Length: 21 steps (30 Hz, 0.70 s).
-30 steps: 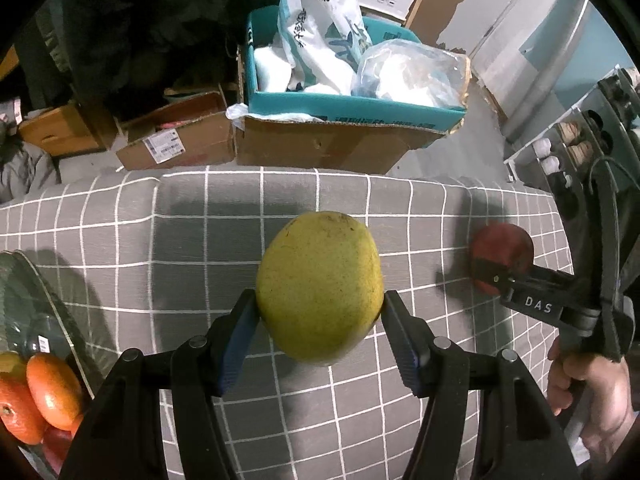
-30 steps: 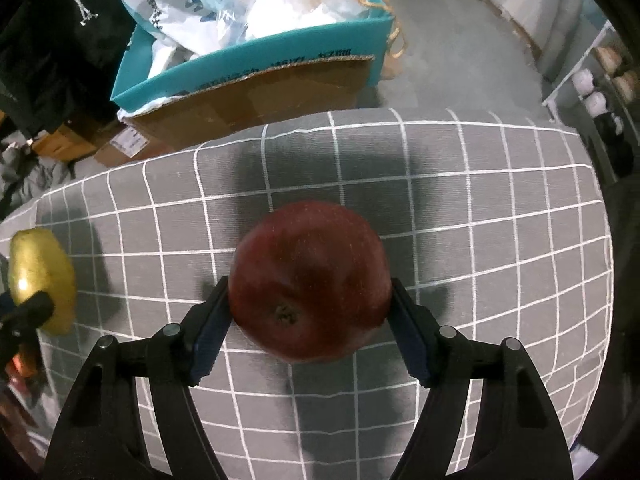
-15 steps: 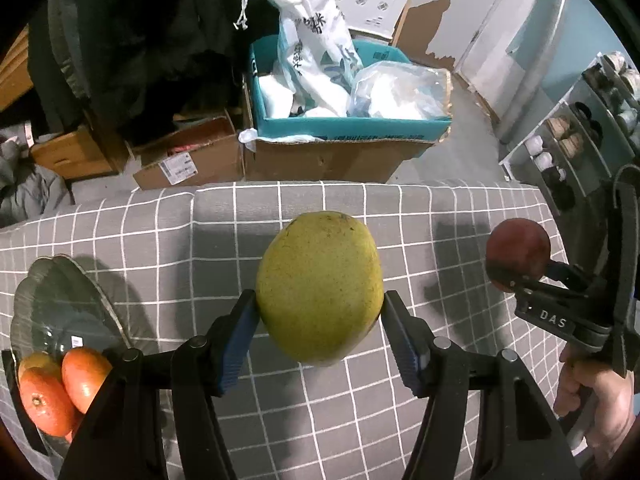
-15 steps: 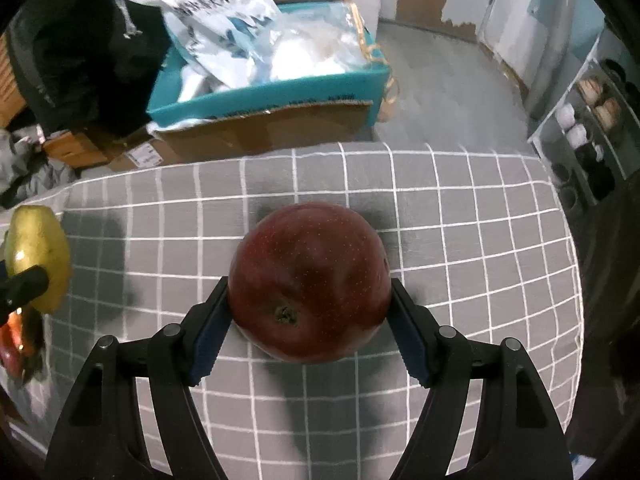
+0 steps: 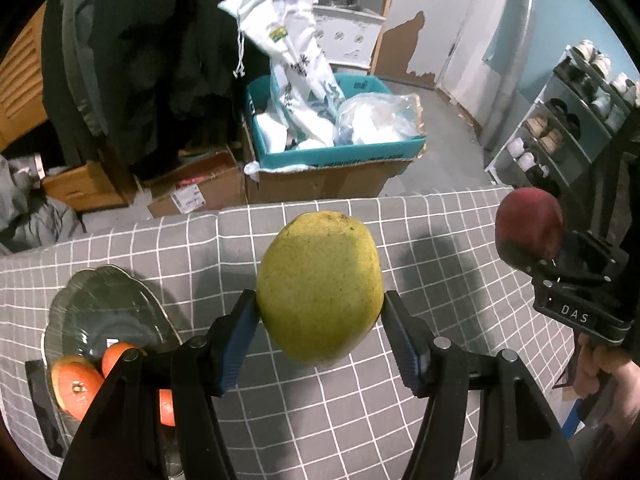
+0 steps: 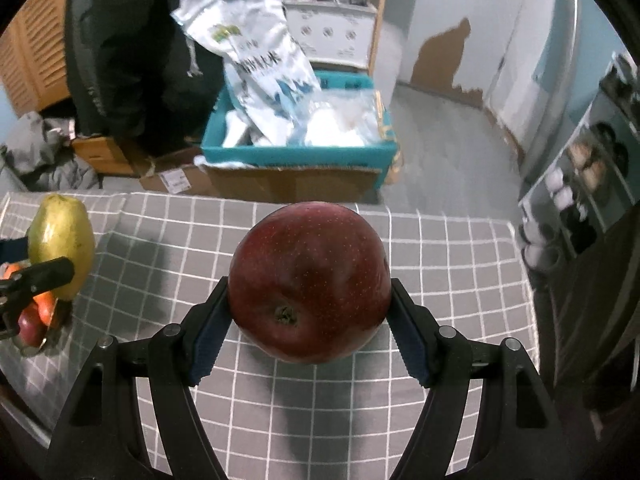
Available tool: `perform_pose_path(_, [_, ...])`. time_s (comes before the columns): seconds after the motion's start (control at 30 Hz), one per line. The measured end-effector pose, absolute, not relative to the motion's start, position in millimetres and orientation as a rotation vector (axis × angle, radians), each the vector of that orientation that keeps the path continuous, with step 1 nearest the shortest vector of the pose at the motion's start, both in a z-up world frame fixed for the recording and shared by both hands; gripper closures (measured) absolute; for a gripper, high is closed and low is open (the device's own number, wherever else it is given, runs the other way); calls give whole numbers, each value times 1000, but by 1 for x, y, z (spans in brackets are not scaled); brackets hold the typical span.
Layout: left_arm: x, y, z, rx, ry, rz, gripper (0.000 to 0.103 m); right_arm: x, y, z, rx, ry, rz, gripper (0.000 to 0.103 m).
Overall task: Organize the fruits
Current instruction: 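Lift and carry the mango with left tool and apple with right tool to the bowl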
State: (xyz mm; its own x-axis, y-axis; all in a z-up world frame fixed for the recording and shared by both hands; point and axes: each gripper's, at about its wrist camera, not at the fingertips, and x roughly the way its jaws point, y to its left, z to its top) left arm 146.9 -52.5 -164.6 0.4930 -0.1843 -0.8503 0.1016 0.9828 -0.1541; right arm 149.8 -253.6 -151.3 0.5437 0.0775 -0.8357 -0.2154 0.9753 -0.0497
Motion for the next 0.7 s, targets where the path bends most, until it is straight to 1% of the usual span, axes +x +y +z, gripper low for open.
perform_pose_path(0.2, [127,-47,-145,-83,1000,-190,39,134,-236,-131,-169,928,220,29])
perform_pose_path(0.7, [90,-7,-120,-128,940,-170,39,98,-203,-95,-135,844,311,29])
